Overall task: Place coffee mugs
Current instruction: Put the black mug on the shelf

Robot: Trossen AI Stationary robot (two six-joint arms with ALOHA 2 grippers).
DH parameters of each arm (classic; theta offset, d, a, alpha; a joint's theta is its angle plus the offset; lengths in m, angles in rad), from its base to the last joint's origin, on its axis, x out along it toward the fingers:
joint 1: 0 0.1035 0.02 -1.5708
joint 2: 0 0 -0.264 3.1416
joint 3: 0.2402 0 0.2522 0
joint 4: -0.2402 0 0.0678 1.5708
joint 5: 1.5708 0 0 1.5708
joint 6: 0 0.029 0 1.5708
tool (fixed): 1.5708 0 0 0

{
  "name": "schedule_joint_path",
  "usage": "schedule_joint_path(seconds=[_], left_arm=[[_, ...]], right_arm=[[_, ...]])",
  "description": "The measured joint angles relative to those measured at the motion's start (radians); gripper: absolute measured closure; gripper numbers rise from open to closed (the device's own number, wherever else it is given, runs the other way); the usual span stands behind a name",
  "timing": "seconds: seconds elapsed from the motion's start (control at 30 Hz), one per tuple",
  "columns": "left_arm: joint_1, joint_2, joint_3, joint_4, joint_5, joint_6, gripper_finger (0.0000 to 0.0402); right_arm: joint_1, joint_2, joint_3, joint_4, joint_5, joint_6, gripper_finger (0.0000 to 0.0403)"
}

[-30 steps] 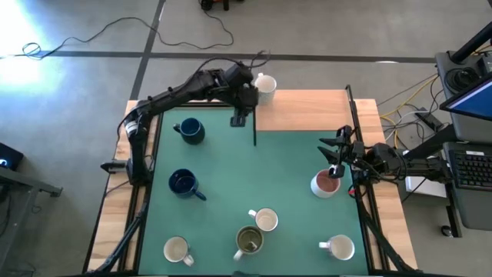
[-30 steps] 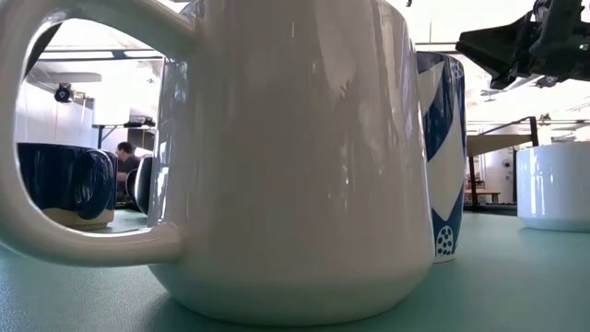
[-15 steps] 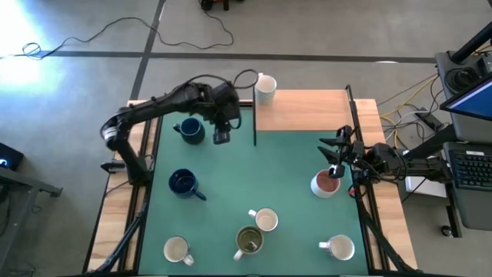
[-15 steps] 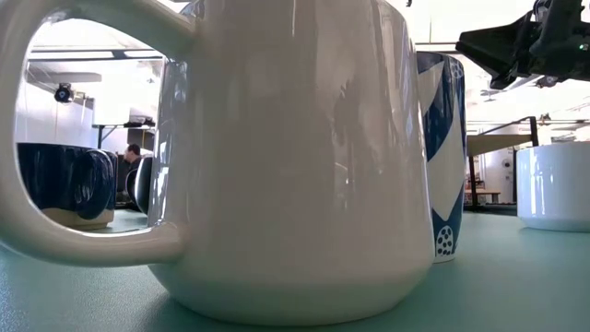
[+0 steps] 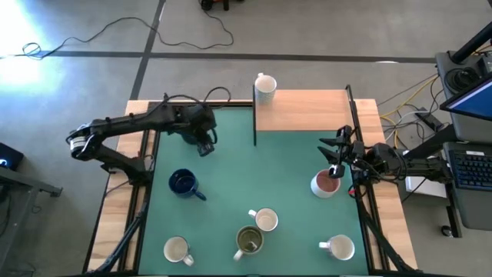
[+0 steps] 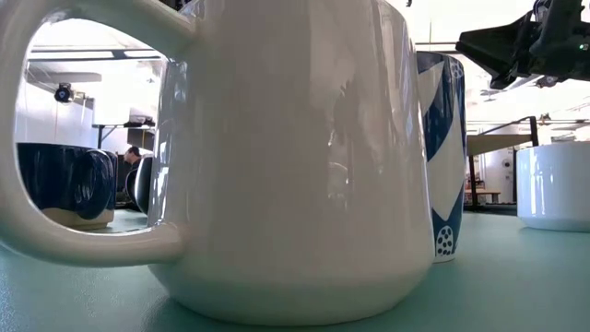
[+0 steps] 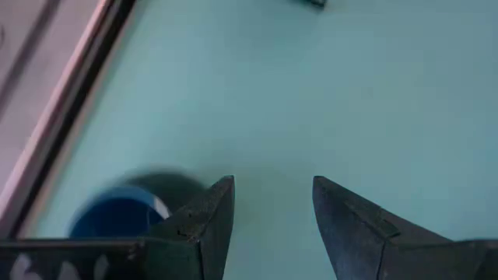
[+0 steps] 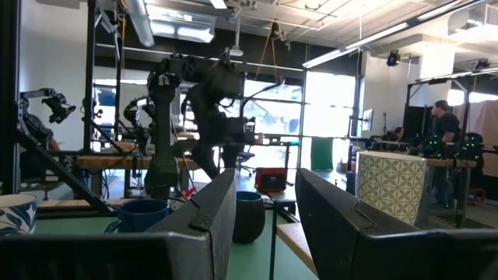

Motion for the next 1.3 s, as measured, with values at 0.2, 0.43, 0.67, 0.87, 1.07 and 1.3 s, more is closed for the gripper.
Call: schedule_joint_path(seconds=[0.2,0.43,0.67,0.87,1.07,1.3], left_arm=[[0.001,-0.025,-0.045,-0.118,-0.099,-0.058,0.0244],[0.023,-0.017,-0.085,-0.159,-0.155,0.114,0.0244],[0.110,-0.018,-0.150,-0.119,-0.130,0.351,0.0244],[0.216,-0.018,-0.180,-0.024,-0.076,0.510,0.0244],[0.278,0.002,-0.182,-0.008,0.082,0.548,0.0250],[0.278,0.056,-0.182,-0.004,0.101,0.548,0.0290]], right_arm=[[0.000,0.000,0.000,0.000,0.000,0.000,0.0280],[0.000,0.000,0.000,0.000,0.000,0.000,0.0280],[0.000,0.000,0.000,0.000,0.000,0.000,0.0280],[0.000,0.000,0.000,0.000,0.000,0.000,0.0280],[0.000,0.000,0.000,0.000,0.000,0.000,0.0280],[0.000,0.000,0.000,0.000,0.000,0.000,0.0280]])
